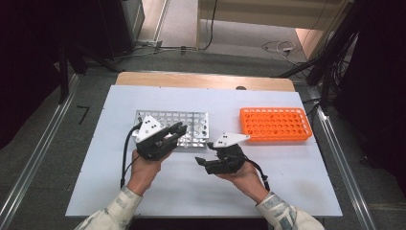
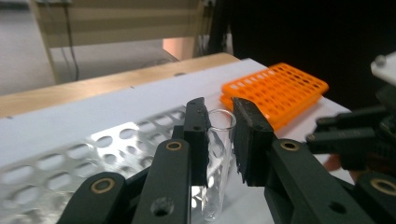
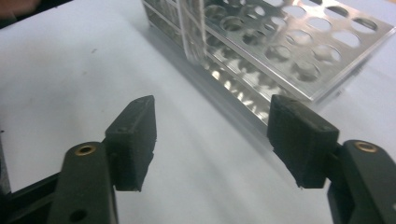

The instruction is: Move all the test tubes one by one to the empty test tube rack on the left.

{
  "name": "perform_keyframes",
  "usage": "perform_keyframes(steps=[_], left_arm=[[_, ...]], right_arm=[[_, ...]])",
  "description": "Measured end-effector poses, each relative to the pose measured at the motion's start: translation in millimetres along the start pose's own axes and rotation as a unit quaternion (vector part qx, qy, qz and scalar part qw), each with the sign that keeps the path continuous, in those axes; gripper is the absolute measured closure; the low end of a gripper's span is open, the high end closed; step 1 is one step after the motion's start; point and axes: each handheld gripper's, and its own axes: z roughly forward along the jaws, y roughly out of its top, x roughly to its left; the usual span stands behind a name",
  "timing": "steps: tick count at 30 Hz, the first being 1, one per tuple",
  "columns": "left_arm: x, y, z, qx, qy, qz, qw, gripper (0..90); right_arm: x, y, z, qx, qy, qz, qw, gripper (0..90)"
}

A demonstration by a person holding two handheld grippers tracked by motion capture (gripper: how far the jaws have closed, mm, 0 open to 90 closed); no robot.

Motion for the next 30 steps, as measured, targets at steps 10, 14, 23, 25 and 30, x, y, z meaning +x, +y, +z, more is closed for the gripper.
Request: perform_keyframes(steps=[10,14,23,25,30], left_arm=[[20.6,3.0,-5.5,-0.015,0.077,0.017,0.9968,75.9],[25.7,-3.1,-1.7,-0.018,0.095,0.021,0.9951,75.8],[30.0,-30.1,15.8,0.017,0.117,0.034,0.9924,75.5],[29.5,-33.7,18.2,0.024,0.119,0.036,0.9919,75.1],[28.9,-36.7,19.2,0.030,0.120,0.035,0.9917,67.6]], right_arm=[[-4.6,-3.8,-1.2,0.005,-0.012,0.005,0.9999,27.2],[-4.3,-4.0,-1.7,0.005,-0.012,0.006,0.9999,27.4],[-3.6,-4.4,-2.2,0.007,-0.011,0.006,0.9999,27.6],[-3.4,-4.6,-2.3,0.007,-0.011,0.005,0.9999,27.7],[-3.4,-5.1,-2.1,0.008,-0.011,0.004,0.9999,27.7]])
